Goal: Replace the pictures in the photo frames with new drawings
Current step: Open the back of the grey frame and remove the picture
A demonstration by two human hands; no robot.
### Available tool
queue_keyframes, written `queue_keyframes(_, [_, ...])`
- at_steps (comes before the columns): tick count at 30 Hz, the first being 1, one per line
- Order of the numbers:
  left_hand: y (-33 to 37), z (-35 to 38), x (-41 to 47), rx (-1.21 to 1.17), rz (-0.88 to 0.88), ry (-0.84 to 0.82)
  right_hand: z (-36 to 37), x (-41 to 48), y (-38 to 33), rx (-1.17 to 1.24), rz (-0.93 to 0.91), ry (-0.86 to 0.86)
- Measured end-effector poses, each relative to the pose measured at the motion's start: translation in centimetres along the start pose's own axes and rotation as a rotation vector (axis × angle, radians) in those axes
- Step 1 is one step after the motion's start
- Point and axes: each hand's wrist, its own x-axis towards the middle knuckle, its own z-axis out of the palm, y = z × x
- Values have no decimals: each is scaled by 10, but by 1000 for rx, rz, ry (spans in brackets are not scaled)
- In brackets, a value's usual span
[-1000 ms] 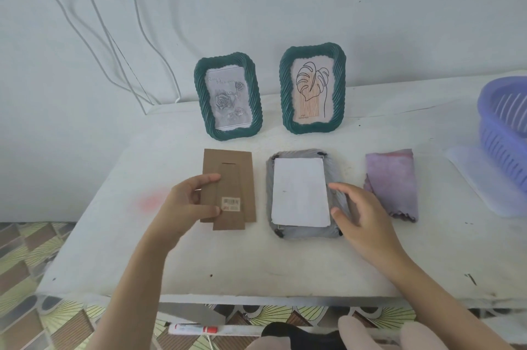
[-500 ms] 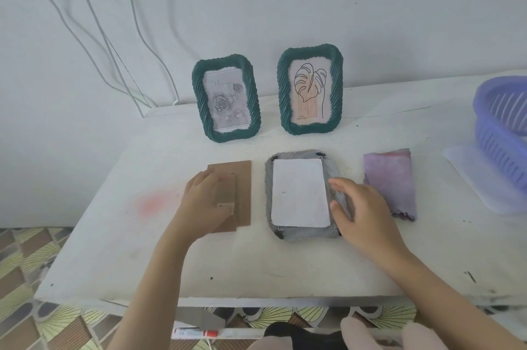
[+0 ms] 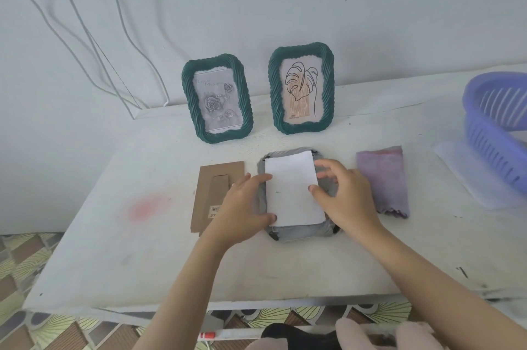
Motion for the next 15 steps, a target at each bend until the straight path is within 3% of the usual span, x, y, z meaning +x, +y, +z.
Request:
queue_keyframes(4, [-1, 1, 3, -29, 4, -6, 0, 4, -2, 53, 43, -12])
queue_keyframes(15, [-1, 2, 5, -67, 15, 7, -2, 0, 2, -5, -70, 41])
